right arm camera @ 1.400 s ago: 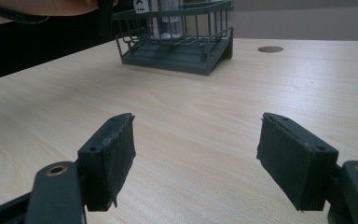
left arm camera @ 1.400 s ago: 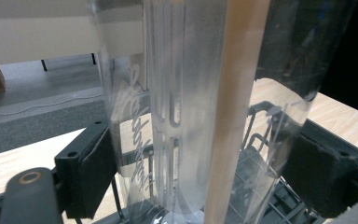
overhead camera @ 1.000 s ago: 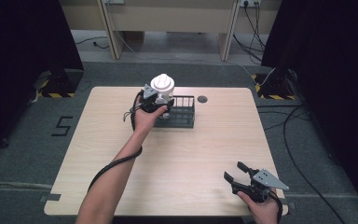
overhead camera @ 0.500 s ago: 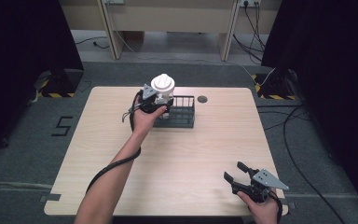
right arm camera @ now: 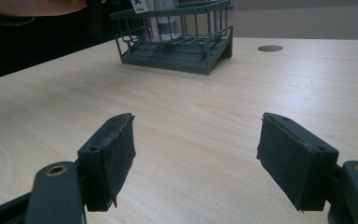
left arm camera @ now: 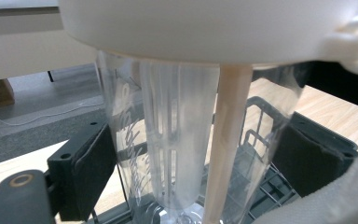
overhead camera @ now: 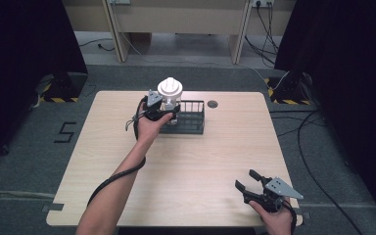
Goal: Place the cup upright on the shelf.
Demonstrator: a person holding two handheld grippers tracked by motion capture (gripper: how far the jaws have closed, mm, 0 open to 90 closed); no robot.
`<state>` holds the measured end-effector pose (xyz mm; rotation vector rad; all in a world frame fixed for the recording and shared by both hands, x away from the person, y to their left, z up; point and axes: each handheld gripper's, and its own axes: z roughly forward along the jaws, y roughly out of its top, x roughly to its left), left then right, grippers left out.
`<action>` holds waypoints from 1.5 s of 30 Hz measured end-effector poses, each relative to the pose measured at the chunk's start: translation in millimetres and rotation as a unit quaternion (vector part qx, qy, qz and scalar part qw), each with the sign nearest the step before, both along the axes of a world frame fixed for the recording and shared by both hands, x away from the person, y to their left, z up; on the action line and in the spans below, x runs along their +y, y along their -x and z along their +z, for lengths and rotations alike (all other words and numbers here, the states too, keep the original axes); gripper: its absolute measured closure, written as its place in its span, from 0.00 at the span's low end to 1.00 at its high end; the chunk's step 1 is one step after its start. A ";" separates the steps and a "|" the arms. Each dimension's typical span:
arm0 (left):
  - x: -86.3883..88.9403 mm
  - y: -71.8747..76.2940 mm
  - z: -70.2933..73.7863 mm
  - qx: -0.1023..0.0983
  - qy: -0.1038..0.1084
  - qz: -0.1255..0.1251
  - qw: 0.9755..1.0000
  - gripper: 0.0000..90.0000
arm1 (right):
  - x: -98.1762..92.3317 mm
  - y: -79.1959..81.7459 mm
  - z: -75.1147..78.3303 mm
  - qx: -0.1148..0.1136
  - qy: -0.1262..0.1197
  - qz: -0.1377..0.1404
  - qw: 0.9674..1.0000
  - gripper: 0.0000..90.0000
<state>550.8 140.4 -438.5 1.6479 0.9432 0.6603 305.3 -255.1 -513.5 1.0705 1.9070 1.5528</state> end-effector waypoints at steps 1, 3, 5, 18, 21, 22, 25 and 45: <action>0.3 0.5 0.3 0.000 0.000 0.000 1.000 0.16 | 0.0 0.0 0.0 0.000 0.000 0.000 1.000 0.31; 1.4 3.0 1.1 -0.001 0.000 0.000 1.000 0.16 | 0.0 -0.1 0.0 0.000 0.000 0.000 1.000 0.31; 3.8 6.9 1.9 -0.003 0.000 -0.002 1.000 0.16 | 0.0 -0.1 0.0 0.000 0.000 0.000 1.000 0.31; 22.3 32.6 7.9 -0.008 -0.005 -0.005 1.000 0.16 | 0.2 -0.3 0.0 0.001 0.000 -0.003 1.000 0.31; 26.4 39.3 7.8 -0.008 -0.001 -0.003 1.000 0.16 | 0.1 -0.3 0.1 0.002 0.000 -0.003 1.000 0.31; 27.6 41.6 8.1 -0.008 0.001 -0.003 1.000 0.16 | 0.2 -0.3 0.0 0.001 0.000 -0.003 1.000 0.31; 30.9 48.7 7.8 -0.008 0.000 -0.005 1.000 0.16 | 0.3 -0.4 0.0 0.002 0.000 -0.003 1.000 0.31; 100.9 123.1 -8.3 -0.008 0.000 0.020 1.000 0.16 | 0.5 -0.2 0.1 0.002 0.003 -0.005 1.000 0.31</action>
